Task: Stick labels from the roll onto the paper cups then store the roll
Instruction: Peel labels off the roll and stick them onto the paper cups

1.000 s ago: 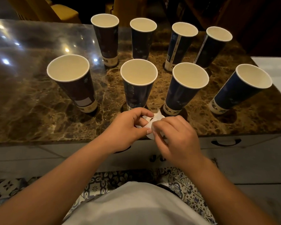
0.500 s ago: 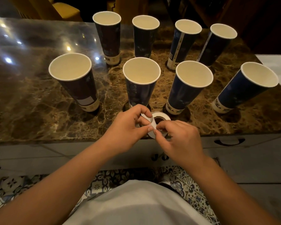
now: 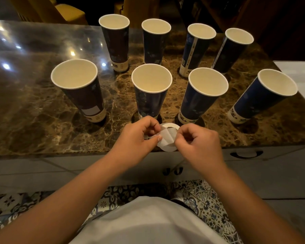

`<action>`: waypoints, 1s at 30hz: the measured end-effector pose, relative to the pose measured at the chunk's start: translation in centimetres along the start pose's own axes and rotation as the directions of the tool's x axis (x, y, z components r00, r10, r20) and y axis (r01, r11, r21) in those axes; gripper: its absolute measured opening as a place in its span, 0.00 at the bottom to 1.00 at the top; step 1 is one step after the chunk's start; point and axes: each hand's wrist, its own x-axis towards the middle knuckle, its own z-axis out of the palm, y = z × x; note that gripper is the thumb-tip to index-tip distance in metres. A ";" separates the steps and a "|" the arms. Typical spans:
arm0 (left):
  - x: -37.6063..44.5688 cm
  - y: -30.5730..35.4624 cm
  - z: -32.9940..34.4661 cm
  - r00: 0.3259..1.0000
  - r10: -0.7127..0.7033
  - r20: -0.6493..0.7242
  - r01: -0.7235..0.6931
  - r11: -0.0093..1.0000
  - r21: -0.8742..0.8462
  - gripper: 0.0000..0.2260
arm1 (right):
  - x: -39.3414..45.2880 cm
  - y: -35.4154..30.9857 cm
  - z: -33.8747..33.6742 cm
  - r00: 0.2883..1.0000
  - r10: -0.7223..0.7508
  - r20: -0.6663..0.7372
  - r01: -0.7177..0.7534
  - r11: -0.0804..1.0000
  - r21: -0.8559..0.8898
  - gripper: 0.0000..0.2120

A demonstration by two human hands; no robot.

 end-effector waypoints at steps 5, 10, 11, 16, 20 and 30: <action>-0.2 -0.1 0.4 0.996 0.087 -0.024 -0.079 0.971 0.227 0.09 | 0.5 0.4 -1.7 0.981 0.158 -0.110 -0.142 0.980 0.137 0.06; -0.6 2.1 0.4 0.977 0.063 -0.203 -0.025 0.982 0.186 0.06 | -0.2 1.1 -1.4 0.911 -0.396 -0.117 0.321 0.858 -0.402 0.07; -0.5 2.6 0.3 0.980 -0.096 -0.173 0.098 0.995 0.005 0.10 | -0.4 1.0 -1.1 0.888 -0.448 -0.109 0.364 0.826 -0.429 0.08; 0.1 3.5 -0.6 0.821 -0.537 0.193 0.554 0.670 -0.495 0.15 | -1.1 -0.1 0.2 0.830 -0.547 -0.114 0.447 0.773 -0.450 0.09; 0.0 2.9 -0.7 0.855 -0.493 0.162 0.510 0.739 -0.441 0.11 | -1.1 0.0 0.3 0.824 -0.565 -0.048 0.495 0.757 -0.426 0.08; -0.7 1.9 -2.7 0.998 -0.040 0.042 0.041 0.999 -0.015 0.04 | 0.3 -1.4 -1.4 0.968 0.187 0.167 -0.239 0.887 0.395 0.08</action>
